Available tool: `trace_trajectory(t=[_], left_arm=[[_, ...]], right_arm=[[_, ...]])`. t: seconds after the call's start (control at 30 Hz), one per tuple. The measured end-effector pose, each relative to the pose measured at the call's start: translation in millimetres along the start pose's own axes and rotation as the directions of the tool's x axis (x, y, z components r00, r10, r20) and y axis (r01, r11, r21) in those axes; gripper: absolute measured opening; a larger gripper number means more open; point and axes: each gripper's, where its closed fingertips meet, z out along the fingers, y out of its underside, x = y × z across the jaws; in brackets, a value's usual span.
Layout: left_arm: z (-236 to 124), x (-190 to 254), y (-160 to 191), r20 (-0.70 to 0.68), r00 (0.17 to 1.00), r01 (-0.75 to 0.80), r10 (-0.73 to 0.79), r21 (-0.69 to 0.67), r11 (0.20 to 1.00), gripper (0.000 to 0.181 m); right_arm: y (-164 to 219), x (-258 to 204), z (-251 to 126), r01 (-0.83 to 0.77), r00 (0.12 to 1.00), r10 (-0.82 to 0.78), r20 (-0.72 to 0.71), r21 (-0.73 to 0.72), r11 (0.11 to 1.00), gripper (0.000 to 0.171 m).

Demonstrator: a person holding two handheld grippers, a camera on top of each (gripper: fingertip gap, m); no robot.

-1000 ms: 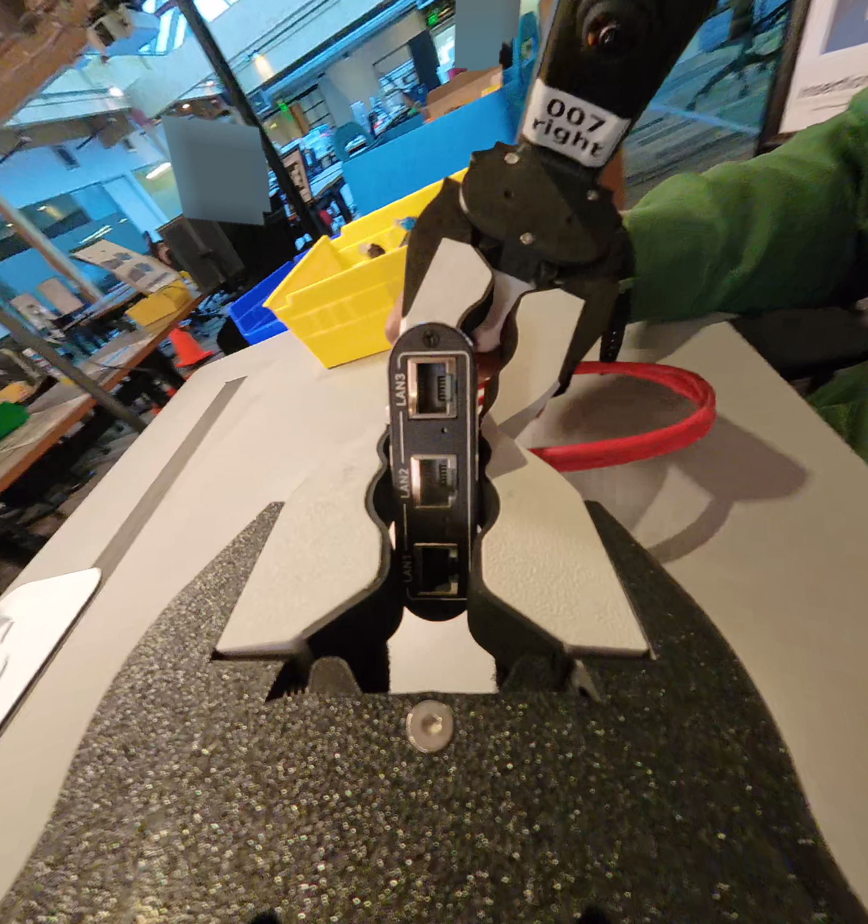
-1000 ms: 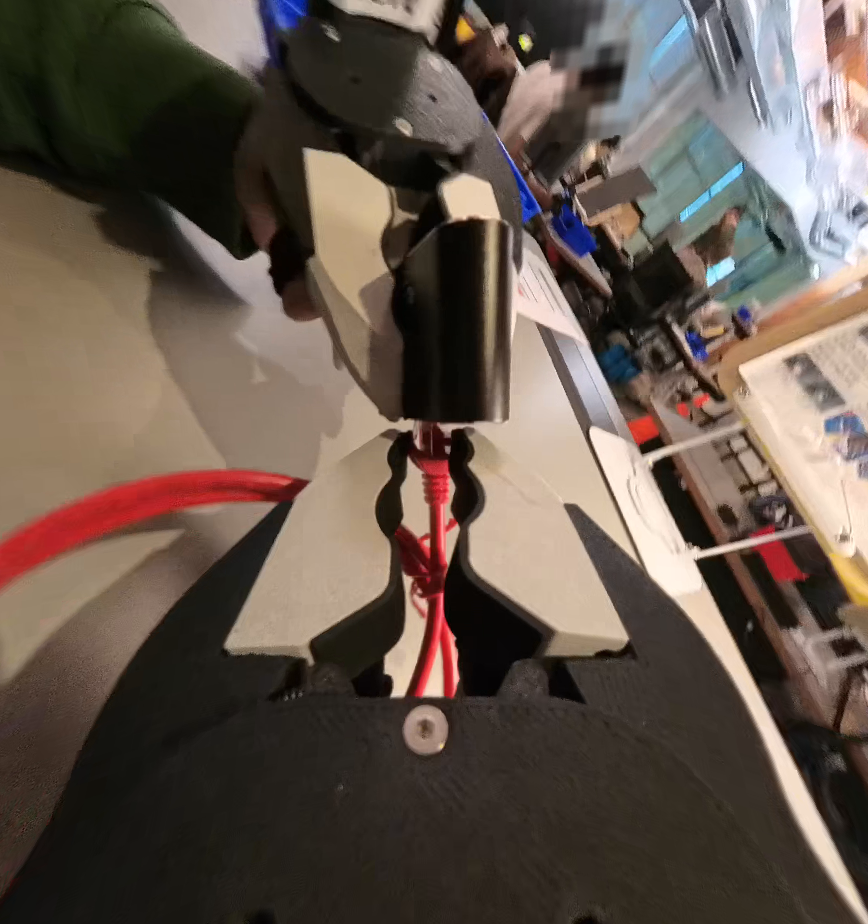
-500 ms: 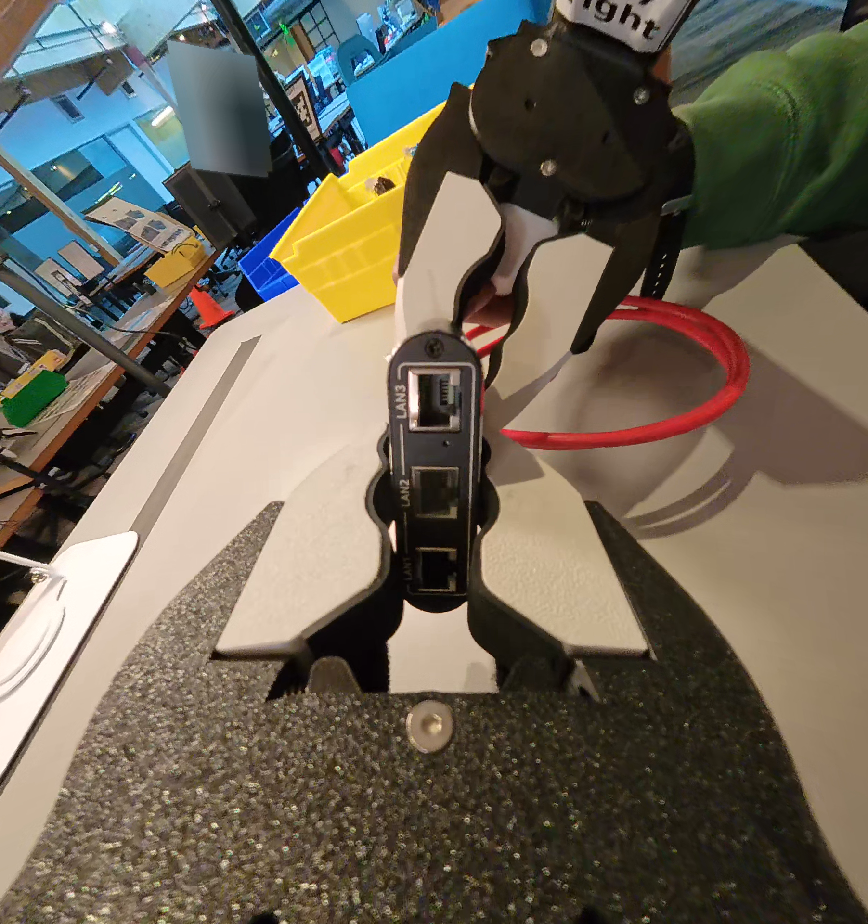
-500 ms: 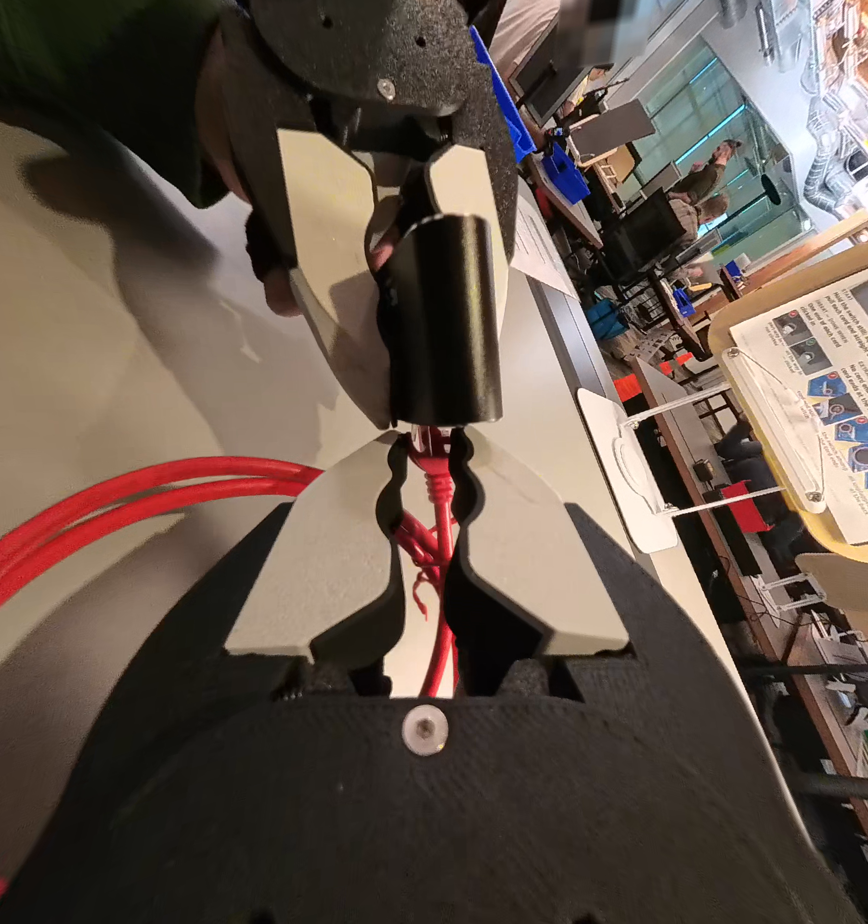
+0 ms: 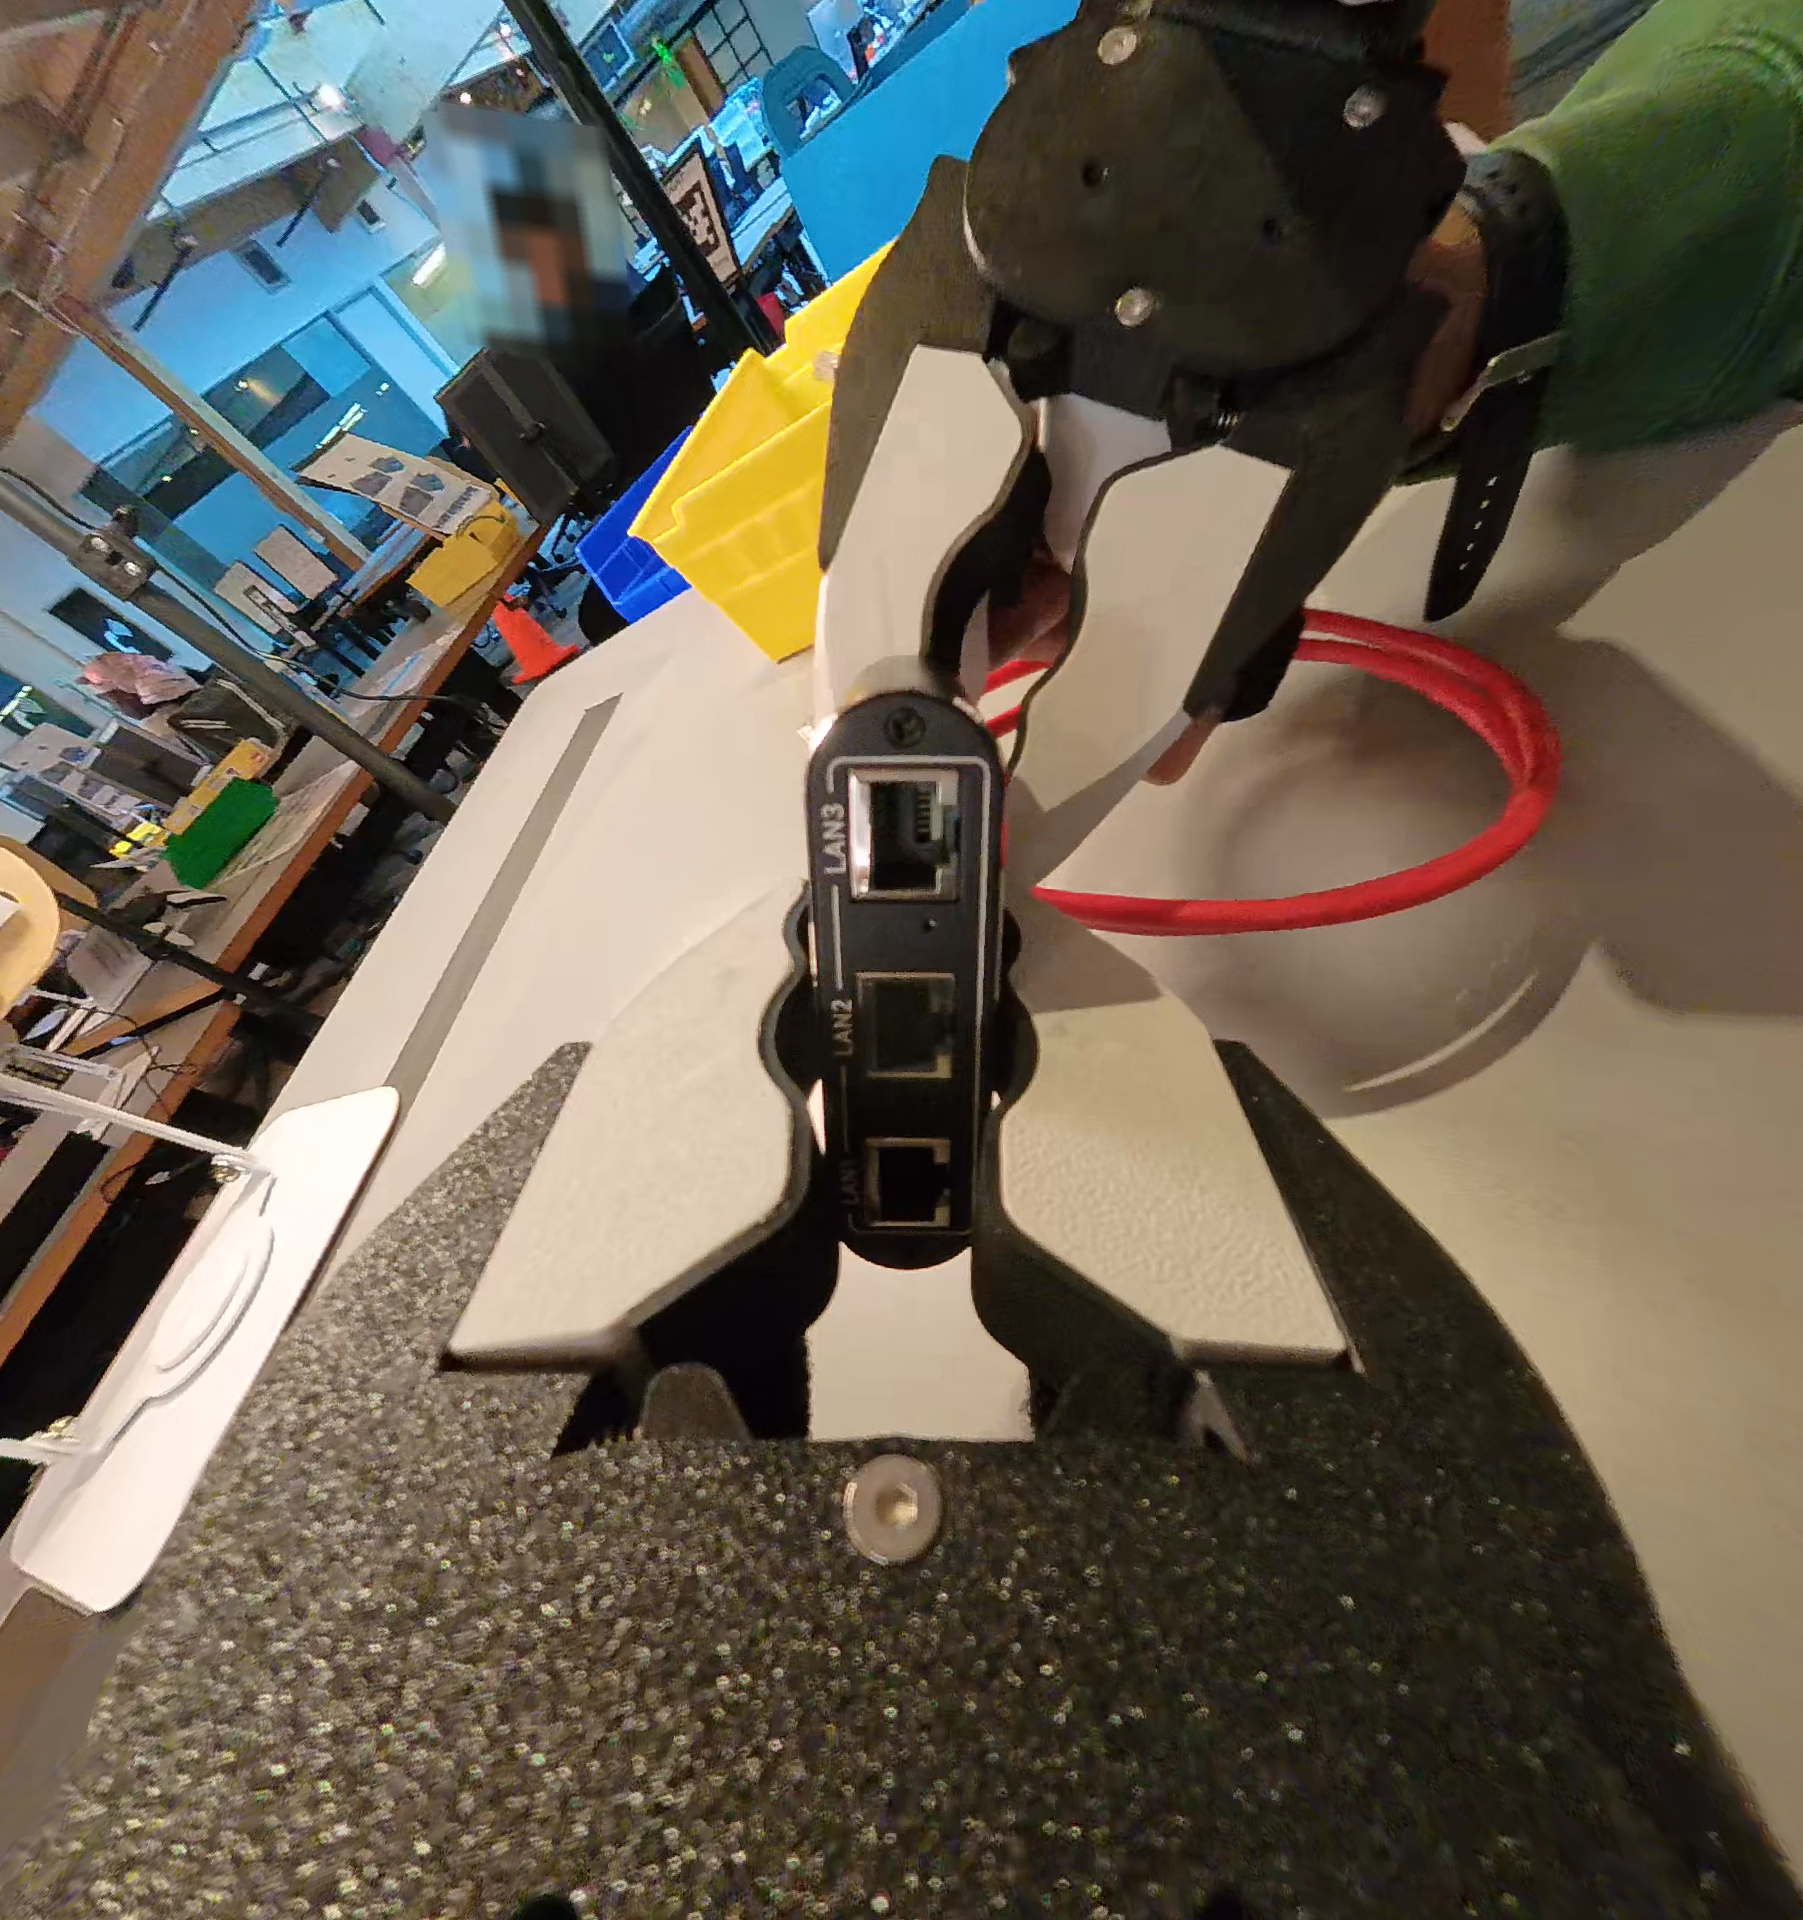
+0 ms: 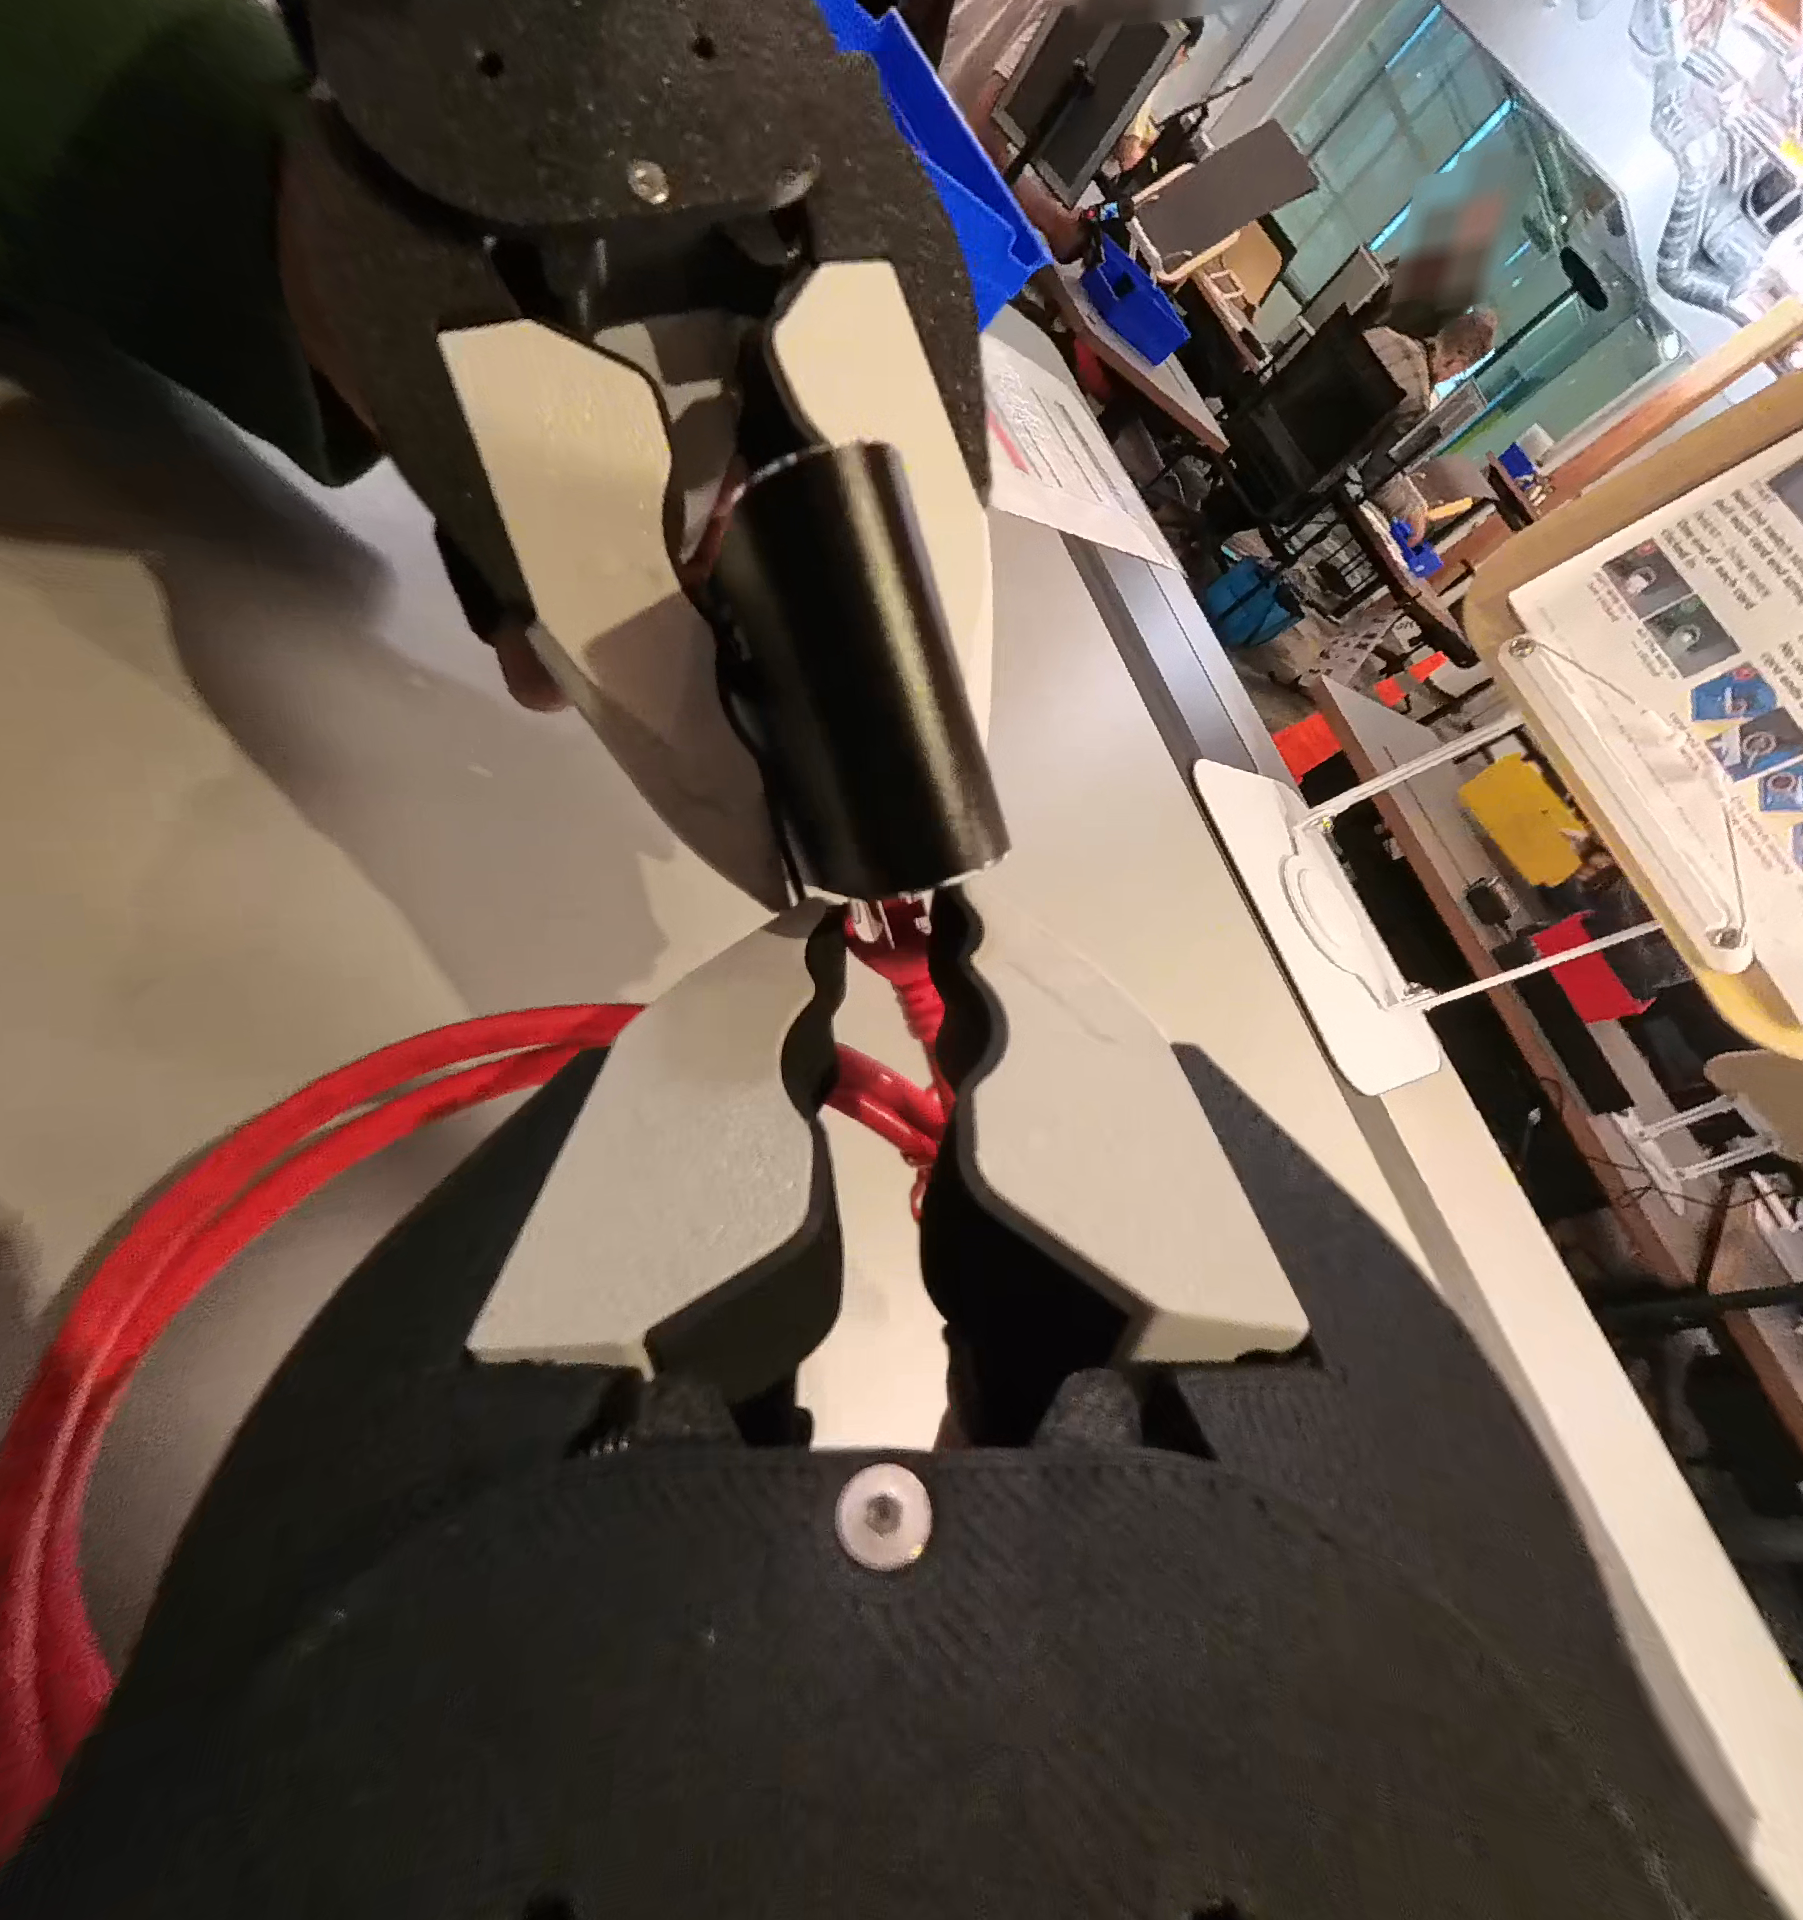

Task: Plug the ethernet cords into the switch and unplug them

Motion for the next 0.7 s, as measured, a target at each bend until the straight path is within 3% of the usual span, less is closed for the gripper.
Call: trace_trajectory(t=[0.03, 0.3, 0.7], left_arm=[[0.1, -0.8, -0.2, 0.009, 1.0, -0.007, 0.007, -0.001, 1.0, 0.028], [-1.3, -1.2, -7.4, -0.006, 0.999, 0.044, -0.044, 0.052, 0.998, 0.027], [-1.2, -7.4, -3.2, 0.037, 0.999, 0.035, -0.037, 0.039, 0.999, 0.027]], right_arm=[[-0.1, 0.8, 0.3, -0.017, 1.0, 0.017, -0.001, 0.0, 1.0, 0.017], [-5.4, 1.2, -2.8, -0.207, 0.975, 0.2, 0.099, 0.064, 0.976, 0.016], [-3.2, 8.4, 1.3, -0.11, 0.994, 0.11, -0.028, 0.005, 0.994, 0.016]])
